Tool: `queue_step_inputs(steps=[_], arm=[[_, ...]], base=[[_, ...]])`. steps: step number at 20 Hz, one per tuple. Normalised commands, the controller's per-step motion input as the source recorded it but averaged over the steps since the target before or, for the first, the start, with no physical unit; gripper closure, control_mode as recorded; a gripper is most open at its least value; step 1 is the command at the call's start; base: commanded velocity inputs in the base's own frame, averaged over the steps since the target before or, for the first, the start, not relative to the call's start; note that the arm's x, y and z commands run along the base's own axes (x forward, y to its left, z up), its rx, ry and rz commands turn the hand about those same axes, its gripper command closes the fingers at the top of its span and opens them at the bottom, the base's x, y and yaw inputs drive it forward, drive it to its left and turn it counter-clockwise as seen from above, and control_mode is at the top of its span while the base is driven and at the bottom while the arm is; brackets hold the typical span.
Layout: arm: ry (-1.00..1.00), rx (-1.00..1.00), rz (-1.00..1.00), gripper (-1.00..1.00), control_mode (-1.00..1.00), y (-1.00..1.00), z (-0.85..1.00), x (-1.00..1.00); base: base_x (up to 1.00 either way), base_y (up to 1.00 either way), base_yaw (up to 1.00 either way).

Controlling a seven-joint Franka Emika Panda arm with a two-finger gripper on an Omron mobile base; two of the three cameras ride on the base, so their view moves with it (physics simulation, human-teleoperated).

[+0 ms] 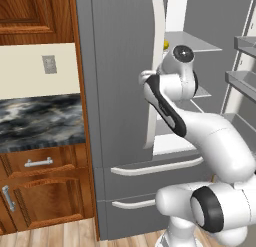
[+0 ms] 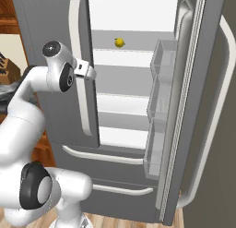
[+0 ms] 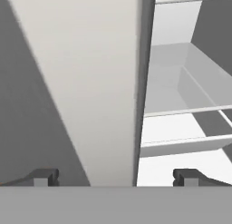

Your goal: Retrieve a lemon from the fridge and place it on the cutting board with the fish.

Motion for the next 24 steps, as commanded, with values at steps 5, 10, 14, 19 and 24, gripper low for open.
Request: queue_step_inputs(steps=[5,10,14,19,24], arm=[[0.00,-0.04,0.00,-1.00,-1.00,0.00,0.00,0.51],[-0.03,-0.02,0.00,-1.00,-1.00,0.01,0.00,0.27],[-0.04,0.00,0.01,-1.00,-1.00,0.00,0.00,0.20],[-0.08,0.00,0.02,-1.00,-1.00,0.00,0.00,0.21],[-0.01,0.00,0.00,1.00,-1.00,0.02,0.00,0.20]], base=[[0.00,0.00,0.00],[0.00,0.00,0.00],[0.00,0.00,0.00],[0.00,0.00,0.00],[0.00,0.00,0.00]])
